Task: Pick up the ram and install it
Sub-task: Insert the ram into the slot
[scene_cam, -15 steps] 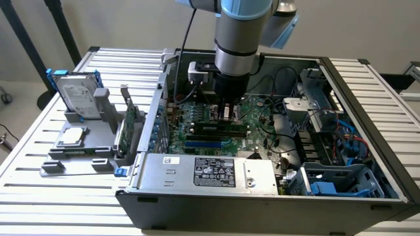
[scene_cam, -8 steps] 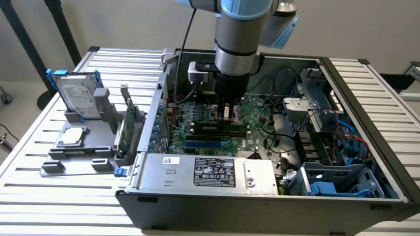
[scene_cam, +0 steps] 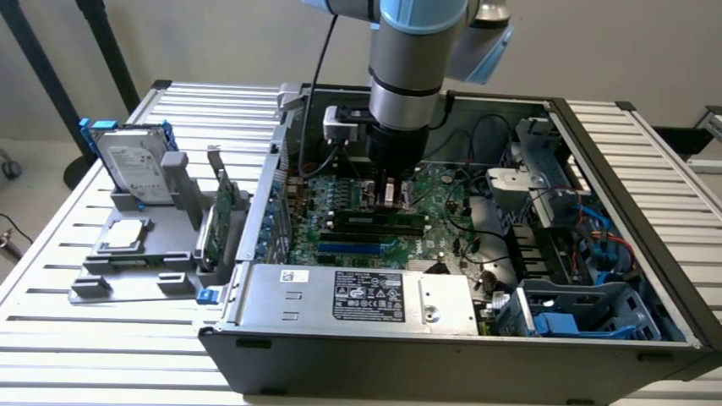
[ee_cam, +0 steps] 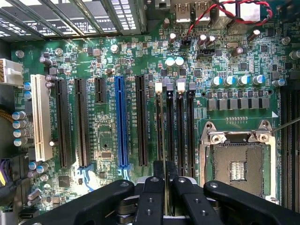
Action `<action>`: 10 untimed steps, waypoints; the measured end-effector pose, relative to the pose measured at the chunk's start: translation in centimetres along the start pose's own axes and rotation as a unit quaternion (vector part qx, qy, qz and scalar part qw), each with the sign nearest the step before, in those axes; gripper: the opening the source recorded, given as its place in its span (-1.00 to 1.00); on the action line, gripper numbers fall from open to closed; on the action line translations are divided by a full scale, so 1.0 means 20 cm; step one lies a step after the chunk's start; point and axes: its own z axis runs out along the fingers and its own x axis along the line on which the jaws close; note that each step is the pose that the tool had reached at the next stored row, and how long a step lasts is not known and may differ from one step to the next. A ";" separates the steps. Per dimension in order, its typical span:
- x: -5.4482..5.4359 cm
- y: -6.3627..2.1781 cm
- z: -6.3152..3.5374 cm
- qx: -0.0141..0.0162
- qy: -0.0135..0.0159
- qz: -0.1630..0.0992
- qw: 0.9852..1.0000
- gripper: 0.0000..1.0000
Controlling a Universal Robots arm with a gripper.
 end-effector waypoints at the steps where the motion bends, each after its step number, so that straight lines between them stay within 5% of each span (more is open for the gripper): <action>1: 0.00 0.000 0.001 0.000 0.000 0.000 1.000 -0.72; 10: 0.00 -0.001 0.012 0.000 0.000 0.000 1.000 -0.72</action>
